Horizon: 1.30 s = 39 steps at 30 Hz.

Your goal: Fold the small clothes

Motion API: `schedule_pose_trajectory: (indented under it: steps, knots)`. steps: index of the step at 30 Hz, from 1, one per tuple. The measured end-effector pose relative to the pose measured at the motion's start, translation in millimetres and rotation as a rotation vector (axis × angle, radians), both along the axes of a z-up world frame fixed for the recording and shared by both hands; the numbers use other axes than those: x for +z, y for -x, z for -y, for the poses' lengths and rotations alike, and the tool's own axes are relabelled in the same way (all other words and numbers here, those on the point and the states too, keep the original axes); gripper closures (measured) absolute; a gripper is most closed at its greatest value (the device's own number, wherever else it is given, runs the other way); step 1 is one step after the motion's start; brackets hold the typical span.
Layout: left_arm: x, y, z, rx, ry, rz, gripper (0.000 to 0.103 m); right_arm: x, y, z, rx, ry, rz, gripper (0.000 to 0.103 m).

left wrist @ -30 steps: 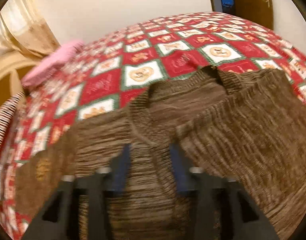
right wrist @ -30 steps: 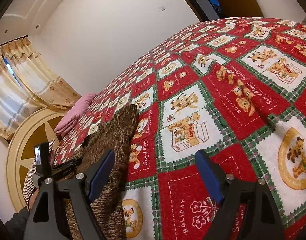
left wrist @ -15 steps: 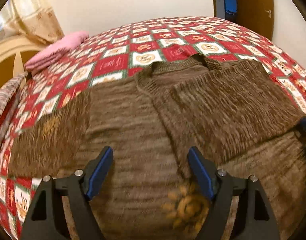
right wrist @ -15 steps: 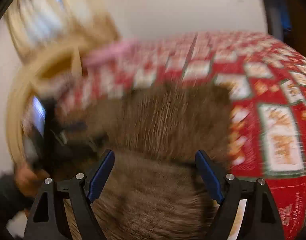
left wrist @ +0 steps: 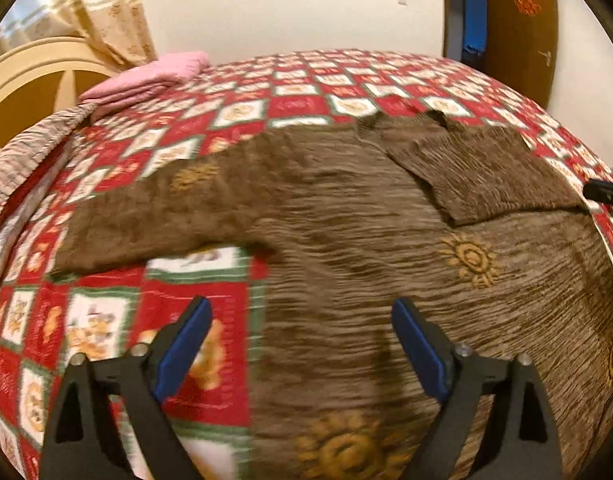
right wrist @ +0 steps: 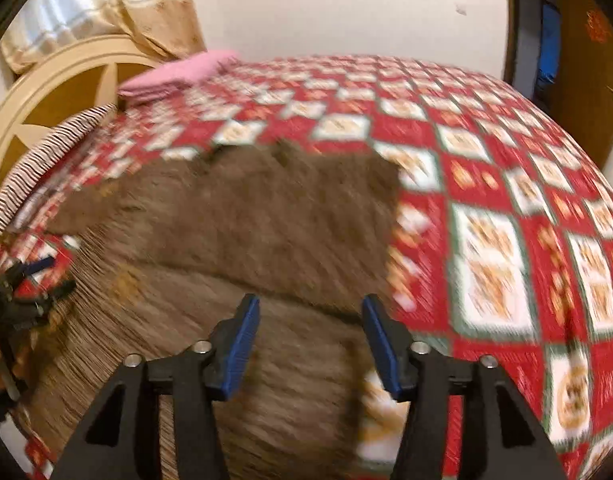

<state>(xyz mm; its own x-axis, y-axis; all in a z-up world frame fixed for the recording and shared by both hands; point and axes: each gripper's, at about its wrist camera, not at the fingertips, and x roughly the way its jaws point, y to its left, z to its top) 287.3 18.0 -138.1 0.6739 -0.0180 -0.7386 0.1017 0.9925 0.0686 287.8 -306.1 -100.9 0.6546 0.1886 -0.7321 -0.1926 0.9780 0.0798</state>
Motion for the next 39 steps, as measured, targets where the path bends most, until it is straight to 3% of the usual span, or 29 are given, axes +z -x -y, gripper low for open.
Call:
schedule_pose_trajectory:
  steps: [2, 6, 9, 11, 14, 16, 19, 22, 24, 26, 28, 32, 39]
  knots:
    - [4, 0, -13, 0.027, -0.005, 0.012, 0.003, 0, -17, -14, -0.007, 0.026, 0.002, 0.043]
    - [7, 0, -52, 0.099, 0.004, 0.003, 0.003, -41, -63, 4, -0.115, 0.019, -0.136, 0.045]
    - [7, 5, -85, 0.155, 0.014, 0.004, 0.003, -48, -61, 36, -0.222, 0.007, -0.109, 0.045]
    - [5, 5, -108, 0.196, 0.026, 0.002, 0.003, -47, -56, 46, -0.227, -0.043, -0.108, 0.045]
    - [-2, -3, -136, 0.264, 0.048, -0.021, 0.003, -39, -46, 36, -0.217, 0.005, -0.092, 0.044]
    - [-4, -7, -154, 0.319, 0.091, -0.027, 0.003, -30, -41, 21, -0.229, 0.026, -0.084, 0.043]
    - [-6, -16, -180, 0.409, 0.200, -0.049, 0.003, -24, -39, -15, -0.171, 0.010, -0.055, 0.030]
    - [-11, -21, -207, 0.488, 0.390, -0.063, 0.004, -38, -36, -59, -0.050, 0.026, -0.062, 0.029]
    - [-17, -24, -219, 0.532, 0.511, -0.078, 0.013, -57, -26, -89, -0.010, 0.178, -0.025, 0.017]
    - [-22, -29, -225, 0.542, 0.608, -0.088, 0.019, -59, -19, -103, -0.008, 0.279, 0.022, 0.016]
    - [-22, -35, -227, 0.544, 0.643, -0.068, 0.025, -60, -17, -103, -0.004, 0.287, 0.028, 0.016]
    - [-28, -51, -233, 0.548, 0.745, -0.067, 0.038, -62, -19, -83, -0.008, 0.166, -0.011, 0.014]
    - [-33, -68, -241, 0.593, 0.728, -0.014, 0.041, -60, -17, -87, -0.010, 0.162, 0.005, 0.014]
